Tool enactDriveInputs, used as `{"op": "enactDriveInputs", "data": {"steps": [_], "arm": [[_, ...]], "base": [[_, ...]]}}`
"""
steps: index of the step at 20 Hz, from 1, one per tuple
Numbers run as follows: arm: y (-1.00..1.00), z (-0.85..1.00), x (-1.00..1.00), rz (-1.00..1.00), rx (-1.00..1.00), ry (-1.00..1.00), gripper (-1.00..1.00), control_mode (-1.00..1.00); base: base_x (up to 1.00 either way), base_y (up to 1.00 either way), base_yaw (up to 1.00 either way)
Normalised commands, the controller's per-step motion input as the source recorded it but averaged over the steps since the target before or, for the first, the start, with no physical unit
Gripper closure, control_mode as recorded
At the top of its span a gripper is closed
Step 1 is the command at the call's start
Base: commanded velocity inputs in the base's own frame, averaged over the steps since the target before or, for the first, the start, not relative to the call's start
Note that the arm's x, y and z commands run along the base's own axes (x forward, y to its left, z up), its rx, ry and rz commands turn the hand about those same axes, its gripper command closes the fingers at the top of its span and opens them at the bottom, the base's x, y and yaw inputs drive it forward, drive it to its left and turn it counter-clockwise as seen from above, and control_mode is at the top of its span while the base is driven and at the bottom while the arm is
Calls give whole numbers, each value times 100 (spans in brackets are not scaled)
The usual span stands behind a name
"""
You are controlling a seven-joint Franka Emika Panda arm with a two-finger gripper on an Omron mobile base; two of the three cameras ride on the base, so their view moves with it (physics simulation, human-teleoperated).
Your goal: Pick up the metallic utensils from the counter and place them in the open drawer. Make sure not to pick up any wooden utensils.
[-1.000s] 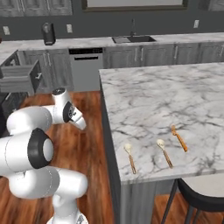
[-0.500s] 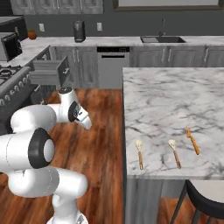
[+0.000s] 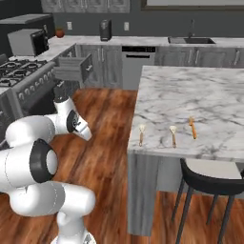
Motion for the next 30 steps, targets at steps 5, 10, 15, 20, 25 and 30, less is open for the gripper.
{"op": "enactDriveInputs", "data": {"steps": [5,10,15,20,25,30], "arm": [[0,0,0,0,0,0,-100,100],[0,0,0,0,0,0,-100,100],[0,0,0,0,0,0,-100,100],[0,0,0,0,0,0,-100,100],[25,1,6,15,-1,1,-100,-100],[40,3,10,55,0,0,-100,-100]], "base": [[-4,-100,-42],[32,-100,-50],[93,-91,-39],[100,7,-2],[34,31,8],[0,0,0]]}}
